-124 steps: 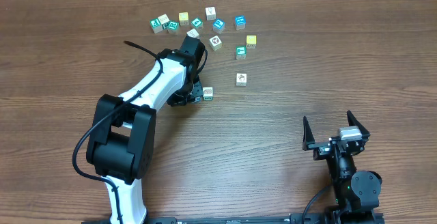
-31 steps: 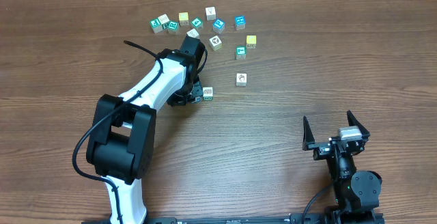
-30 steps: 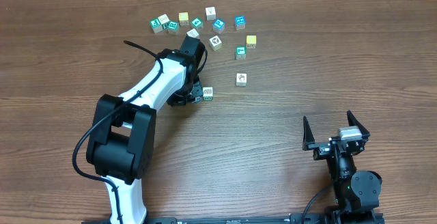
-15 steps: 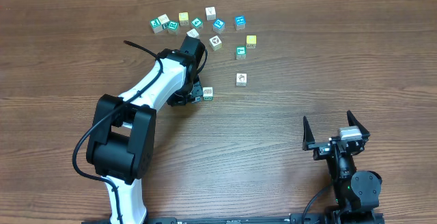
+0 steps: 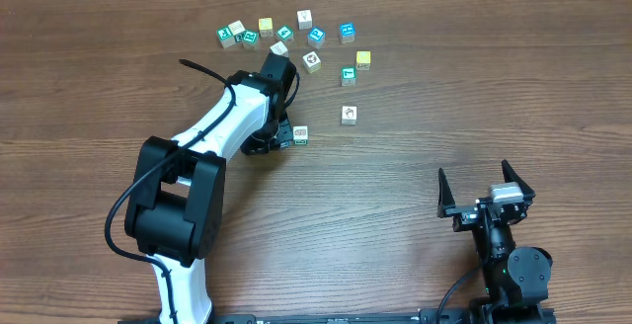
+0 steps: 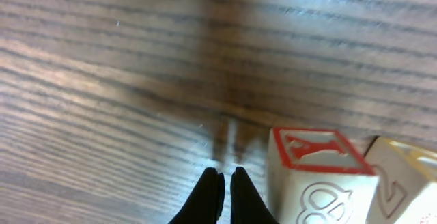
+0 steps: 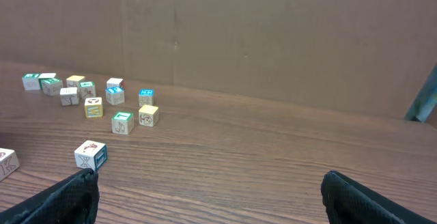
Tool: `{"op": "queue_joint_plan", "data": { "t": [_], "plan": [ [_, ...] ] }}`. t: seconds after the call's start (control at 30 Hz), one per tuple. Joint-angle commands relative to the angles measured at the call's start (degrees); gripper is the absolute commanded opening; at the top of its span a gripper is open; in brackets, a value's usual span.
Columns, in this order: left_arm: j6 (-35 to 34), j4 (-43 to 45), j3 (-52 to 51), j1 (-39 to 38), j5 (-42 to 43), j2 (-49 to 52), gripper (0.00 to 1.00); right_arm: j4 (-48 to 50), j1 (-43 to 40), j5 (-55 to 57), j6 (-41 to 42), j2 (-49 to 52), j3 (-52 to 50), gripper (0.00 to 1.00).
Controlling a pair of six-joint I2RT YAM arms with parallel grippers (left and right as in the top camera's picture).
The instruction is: Form a horizontal line
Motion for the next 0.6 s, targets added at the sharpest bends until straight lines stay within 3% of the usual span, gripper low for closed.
{"op": "queue_joint_plan", "data": {
  "t": [0.0, 0.37, 0.57],
  "plan": [
    [-1.14, -1.33, 0.20, 0.35, -0.63, 0.24, 0.04, 0.31, -0.39, -0.31, -0.20, -0.55, -0.61, 1.00],
    [-0.68, -16.83, 17.90, 6.08, 0.57, 0.17, 0.04, 0.31, -0.39, -0.31, -0.20, -0.55, -0.61, 1.00],
    [6.62, -17.77, 21.64, 6.82, 6.54, 0.17, 0.04, 0.31, -0.39, -0.31, -0.20, -0.55, -0.61, 1.00]
  ]
}}
